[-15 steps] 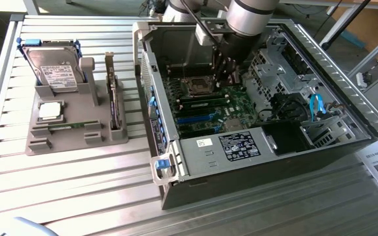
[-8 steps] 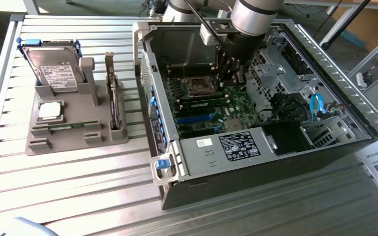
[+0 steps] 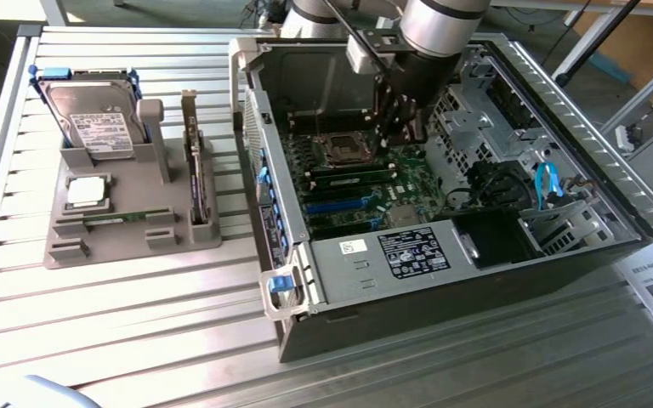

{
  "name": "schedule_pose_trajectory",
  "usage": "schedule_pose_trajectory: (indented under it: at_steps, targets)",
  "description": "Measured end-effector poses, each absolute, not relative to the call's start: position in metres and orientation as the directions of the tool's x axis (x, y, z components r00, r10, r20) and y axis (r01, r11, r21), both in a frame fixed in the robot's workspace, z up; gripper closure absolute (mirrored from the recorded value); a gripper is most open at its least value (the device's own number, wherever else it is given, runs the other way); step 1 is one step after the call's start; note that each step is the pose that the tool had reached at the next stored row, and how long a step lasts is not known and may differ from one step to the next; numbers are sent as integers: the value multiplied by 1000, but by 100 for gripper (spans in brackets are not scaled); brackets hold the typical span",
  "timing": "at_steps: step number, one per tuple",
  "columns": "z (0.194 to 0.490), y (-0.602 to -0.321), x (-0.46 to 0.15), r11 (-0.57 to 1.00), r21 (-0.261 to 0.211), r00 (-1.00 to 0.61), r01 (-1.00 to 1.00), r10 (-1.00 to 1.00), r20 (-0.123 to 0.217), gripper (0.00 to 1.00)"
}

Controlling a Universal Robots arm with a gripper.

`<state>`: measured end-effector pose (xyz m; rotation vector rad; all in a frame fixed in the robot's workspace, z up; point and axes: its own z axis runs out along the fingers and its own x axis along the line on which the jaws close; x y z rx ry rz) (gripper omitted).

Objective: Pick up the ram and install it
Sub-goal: 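Press down the ram until it locks into place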

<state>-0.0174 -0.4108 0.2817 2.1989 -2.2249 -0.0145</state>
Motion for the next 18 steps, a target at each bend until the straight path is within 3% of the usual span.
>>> schedule_pose_trajectory:
  at_steps: [18]
  targets:
    - [327,-411,-17,12,16,-12,-1000,-1000,9,90]
